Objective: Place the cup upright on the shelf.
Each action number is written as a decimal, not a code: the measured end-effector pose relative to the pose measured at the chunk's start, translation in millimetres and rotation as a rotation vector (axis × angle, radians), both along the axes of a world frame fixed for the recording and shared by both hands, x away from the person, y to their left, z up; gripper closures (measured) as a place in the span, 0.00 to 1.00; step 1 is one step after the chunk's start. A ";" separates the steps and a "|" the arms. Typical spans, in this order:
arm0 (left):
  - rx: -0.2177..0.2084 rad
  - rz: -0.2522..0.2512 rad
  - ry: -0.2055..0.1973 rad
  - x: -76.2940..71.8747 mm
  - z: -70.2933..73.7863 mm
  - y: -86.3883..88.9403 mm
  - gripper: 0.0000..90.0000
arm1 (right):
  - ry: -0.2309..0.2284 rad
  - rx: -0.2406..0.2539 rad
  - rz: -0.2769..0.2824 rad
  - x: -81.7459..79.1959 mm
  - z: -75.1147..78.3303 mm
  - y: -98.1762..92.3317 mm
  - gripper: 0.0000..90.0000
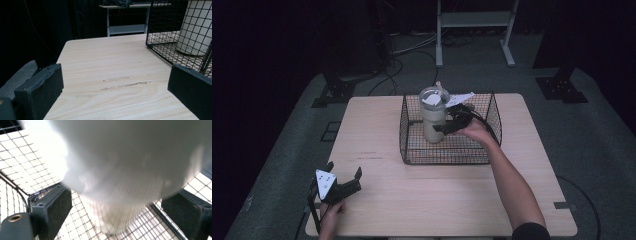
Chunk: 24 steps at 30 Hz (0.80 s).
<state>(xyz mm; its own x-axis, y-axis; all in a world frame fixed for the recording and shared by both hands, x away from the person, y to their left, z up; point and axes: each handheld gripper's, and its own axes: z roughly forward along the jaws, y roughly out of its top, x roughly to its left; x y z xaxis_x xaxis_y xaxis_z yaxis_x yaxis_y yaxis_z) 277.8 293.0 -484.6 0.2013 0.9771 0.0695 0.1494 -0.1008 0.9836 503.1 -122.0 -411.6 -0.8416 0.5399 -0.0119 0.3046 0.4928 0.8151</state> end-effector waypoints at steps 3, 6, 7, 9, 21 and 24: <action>0.003 0.001 0.000 -0.2 0.0 -0.4 0.00 | 0.010 -0.007 -0.010 -3.5 4.6 -4.1 0.10; 0.004 0.002 0.001 -0.2 0.0 -0.4 0.00 | 0.006 0.015 -0.010 -7.5 13.2 -8.8 0.10; 0.004 0.003 0.001 -0.2 0.0 -0.5 0.00 | 0.003 0.015 -0.014 -8.7 16.0 -9.9 0.10; 0.004 0.004 0.001 -0.2 0.0 -0.5 0.00 | 0.003 0.017 -0.020 -10.8 20.4 -12.2 0.10; 0.002 0.002 -0.001 -0.5 0.0 -0.5 0.00 | 0.016 -0.014 -0.053 -21.4 34.7 -18.5 0.10; 0.004 0.002 -0.001 -0.5 0.0 -0.6 0.00 | 0.024 0.001 -0.065 -23.7 37.3 -21.9 0.10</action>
